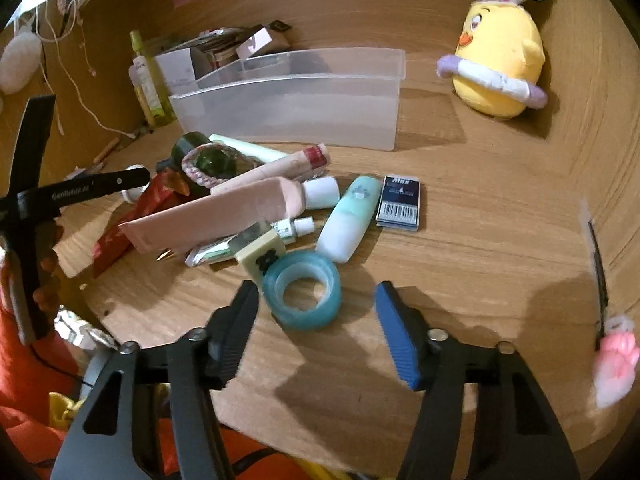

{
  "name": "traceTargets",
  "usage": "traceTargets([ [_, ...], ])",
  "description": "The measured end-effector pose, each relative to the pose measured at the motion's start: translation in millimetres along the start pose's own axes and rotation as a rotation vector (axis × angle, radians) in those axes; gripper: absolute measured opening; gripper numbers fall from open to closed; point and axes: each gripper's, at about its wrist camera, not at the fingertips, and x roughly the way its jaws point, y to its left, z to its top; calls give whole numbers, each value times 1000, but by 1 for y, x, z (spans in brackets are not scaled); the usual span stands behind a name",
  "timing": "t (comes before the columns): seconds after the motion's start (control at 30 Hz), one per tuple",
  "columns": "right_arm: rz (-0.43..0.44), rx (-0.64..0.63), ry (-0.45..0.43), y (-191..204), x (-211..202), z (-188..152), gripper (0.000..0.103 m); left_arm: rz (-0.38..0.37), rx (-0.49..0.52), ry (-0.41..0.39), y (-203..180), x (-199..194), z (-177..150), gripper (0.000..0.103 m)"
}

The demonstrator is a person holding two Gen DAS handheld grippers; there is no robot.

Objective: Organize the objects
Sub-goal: 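Grasp the teal tape roll with the right tool while the left tool grasps the white tape roll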

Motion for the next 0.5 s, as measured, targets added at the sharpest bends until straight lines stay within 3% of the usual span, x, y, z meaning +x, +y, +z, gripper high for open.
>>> traceTargets([
  [0.07, 2, -5, 0, 0, 1, 2, 38, -5, -6, 8, 1, 5, 2, 39],
  [0.17, 2, 5, -5, -3, 3, 4, 37, -3, -7, 7, 0, 9, 4, 24],
  [0.5, -37, 39, -47, -15, -10, 7, 36, 12, 0, -60, -6, -12, 2, 24],
])
